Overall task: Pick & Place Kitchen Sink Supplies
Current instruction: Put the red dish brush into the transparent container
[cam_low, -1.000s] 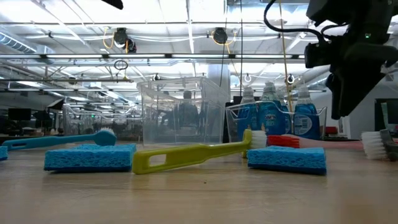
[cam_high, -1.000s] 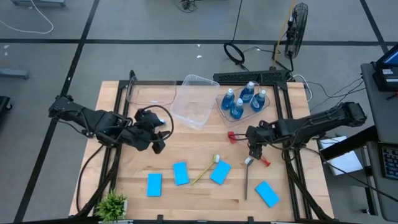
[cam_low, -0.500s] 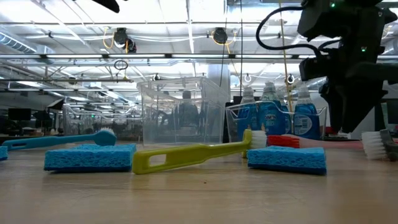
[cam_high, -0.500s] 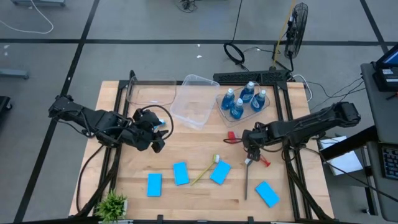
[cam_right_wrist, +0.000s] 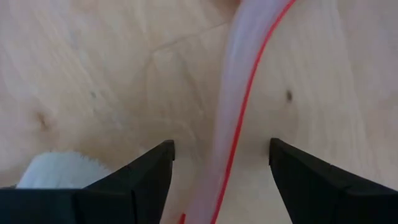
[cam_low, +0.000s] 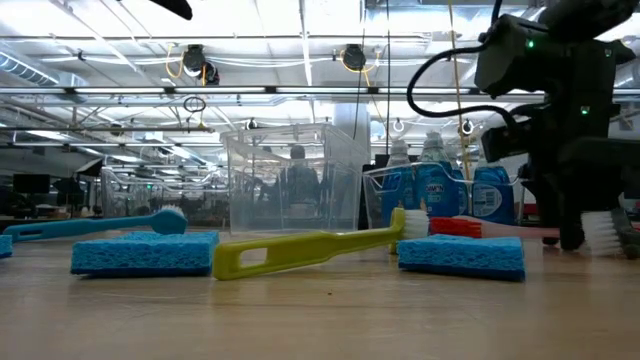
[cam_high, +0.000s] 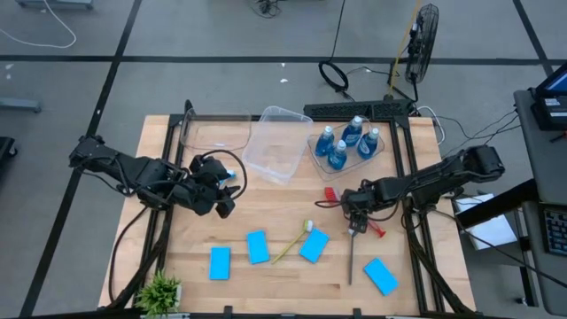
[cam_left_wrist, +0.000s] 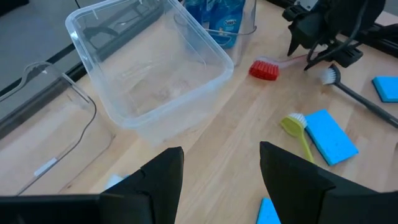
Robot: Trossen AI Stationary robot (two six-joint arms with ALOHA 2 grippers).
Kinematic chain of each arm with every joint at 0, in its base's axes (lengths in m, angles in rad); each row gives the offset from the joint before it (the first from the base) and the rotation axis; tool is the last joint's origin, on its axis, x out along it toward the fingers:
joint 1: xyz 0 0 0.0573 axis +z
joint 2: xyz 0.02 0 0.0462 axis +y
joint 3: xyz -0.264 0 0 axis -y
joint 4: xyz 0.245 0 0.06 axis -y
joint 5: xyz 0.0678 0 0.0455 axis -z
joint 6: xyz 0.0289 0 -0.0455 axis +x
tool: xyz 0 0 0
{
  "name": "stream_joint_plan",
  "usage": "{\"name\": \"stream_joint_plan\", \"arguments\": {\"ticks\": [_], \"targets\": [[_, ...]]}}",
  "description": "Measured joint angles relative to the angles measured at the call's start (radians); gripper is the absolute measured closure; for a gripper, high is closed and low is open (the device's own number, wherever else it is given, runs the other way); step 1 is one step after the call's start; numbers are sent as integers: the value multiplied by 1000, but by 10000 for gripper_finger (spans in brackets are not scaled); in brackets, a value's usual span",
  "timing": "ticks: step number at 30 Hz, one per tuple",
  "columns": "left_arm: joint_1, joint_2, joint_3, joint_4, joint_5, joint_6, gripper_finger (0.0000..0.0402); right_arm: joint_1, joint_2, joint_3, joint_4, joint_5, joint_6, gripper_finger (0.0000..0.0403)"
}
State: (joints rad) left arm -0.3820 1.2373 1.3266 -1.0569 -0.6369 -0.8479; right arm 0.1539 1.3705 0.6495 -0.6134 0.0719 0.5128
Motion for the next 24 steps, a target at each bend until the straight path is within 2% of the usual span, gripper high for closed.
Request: {"name": "stream_joint_plan", "arguments": {"ticks": [4, 11, 20, 24], "targets": [[0, 0, 0, 0, 0, 0, 188, 0, -4, -26, 16, 2, 29, 172], [0, 0, 0, 0, 4, 0, 188, 0, -31, -31, 15, 8, 26, 239], [0, 0, 0, 3, 3, 7, 188, 0, -113, -36, 7, 4, 43, 371], [0, 0, 0, 3, 3, 14, 188, 0, -181, -36, 8, 2, 61, 375]]}}
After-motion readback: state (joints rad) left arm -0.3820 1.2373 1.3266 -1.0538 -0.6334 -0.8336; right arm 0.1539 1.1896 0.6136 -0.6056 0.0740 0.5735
